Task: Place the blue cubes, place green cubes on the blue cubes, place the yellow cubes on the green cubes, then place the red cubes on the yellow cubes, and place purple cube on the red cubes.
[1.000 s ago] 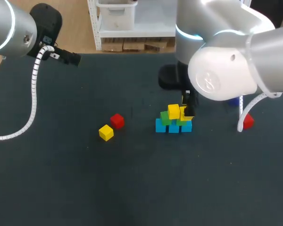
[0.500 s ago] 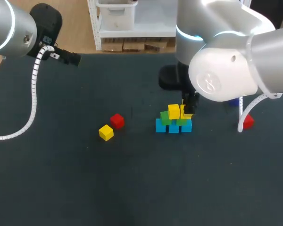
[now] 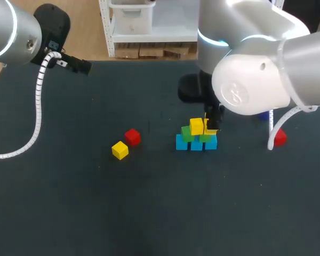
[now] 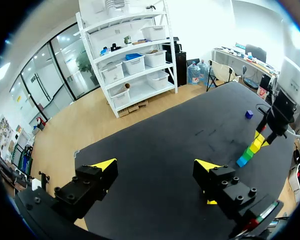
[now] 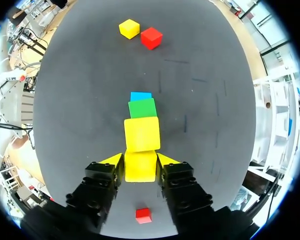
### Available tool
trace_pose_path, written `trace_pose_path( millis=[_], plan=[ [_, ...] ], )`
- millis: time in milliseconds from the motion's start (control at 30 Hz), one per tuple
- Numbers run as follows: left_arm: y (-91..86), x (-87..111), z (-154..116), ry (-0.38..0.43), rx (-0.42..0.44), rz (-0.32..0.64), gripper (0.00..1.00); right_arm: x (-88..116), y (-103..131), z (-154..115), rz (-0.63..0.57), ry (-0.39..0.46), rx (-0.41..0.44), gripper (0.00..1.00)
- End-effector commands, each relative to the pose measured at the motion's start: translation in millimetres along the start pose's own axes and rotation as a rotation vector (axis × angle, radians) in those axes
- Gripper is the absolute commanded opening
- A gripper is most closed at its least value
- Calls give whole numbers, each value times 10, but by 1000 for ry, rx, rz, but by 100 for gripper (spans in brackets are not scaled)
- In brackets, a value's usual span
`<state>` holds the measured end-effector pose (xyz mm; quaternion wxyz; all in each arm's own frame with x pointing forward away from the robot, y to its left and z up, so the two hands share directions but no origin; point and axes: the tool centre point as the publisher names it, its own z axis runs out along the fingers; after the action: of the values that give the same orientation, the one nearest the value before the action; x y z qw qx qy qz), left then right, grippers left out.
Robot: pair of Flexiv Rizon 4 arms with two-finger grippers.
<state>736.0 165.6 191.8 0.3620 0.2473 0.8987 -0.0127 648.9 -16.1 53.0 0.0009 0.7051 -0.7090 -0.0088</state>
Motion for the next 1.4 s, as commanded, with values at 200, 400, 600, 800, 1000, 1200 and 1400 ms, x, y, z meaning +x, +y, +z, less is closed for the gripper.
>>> trace_pose_path(
  millis=[200,400,600,800,1000,1200,1400],
  plan=[
    [9,-6,7,0,3,0,100,3,13,8,-1,-5,-2,24],
    [9,-6,7,0,3,0,100,-5,21,16,-2,-8,-4,23],
    [9,-6,7,0,3,0,100,-23,24,16,-7,-8,-3,26],
    [9,-6,7,0,3,0,100,-29,19,14,-12,-10,-2,29],
    [9,-6,7,0,3,0,100,-30,18,19,-13,-12,0,100],
    [9,-6,7,0,3,0,100,20,27,5,-4,-44,-11,100],
    [9,-6,7,0,3,0,100,116,99,-118,50,-67,27,100]
  ],
)
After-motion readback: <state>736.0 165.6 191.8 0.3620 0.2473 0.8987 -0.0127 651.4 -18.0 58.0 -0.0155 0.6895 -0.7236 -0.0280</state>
